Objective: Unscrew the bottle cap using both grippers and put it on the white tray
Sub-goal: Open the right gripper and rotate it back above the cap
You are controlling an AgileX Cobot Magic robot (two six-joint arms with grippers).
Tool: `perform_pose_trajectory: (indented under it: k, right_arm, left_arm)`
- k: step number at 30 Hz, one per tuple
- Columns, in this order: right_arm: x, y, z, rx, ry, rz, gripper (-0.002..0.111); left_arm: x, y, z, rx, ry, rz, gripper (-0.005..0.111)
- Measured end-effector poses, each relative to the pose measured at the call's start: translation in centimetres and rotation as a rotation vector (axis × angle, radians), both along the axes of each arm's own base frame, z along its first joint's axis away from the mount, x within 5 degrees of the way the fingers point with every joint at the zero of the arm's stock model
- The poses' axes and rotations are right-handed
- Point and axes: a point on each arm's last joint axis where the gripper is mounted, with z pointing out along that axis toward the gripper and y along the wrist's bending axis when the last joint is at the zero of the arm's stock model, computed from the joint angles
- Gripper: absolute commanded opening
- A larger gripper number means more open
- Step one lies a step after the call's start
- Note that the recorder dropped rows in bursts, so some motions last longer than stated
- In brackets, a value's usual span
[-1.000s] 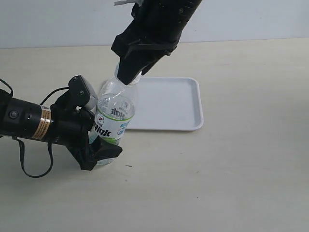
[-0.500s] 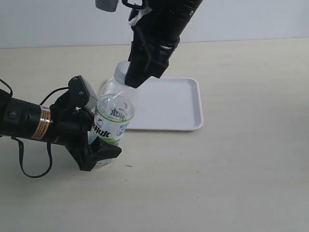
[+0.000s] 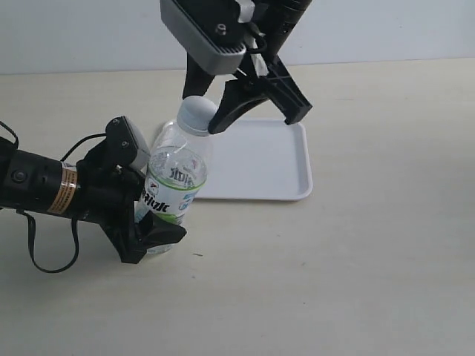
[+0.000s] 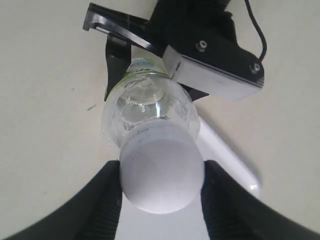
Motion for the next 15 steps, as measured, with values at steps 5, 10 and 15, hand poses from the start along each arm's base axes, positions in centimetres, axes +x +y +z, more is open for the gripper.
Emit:
perform_pose_trajectory:
  k: [5,10,15]
  right_arm:
    - [0.02,0.01,0.00,-0.010,-0.104,0.185,0.000]
    - [0.02,0.01,0.00,-0.013,-0.129,0.229,0.001]
    - [0.00,0.03,0.02,-0.008,-0.113,0.203,0.028]
  left_arm:
    - [-0.04,-0.04,0.02,-0.004,0.001,-0.006,0.000]
    - [-0.06,-0.05,0.03,-0.005,0.001,-0.009,0.000]
    - [-0.07,-0.06,0.04,-0.006,0.001,-0.010,0.000]
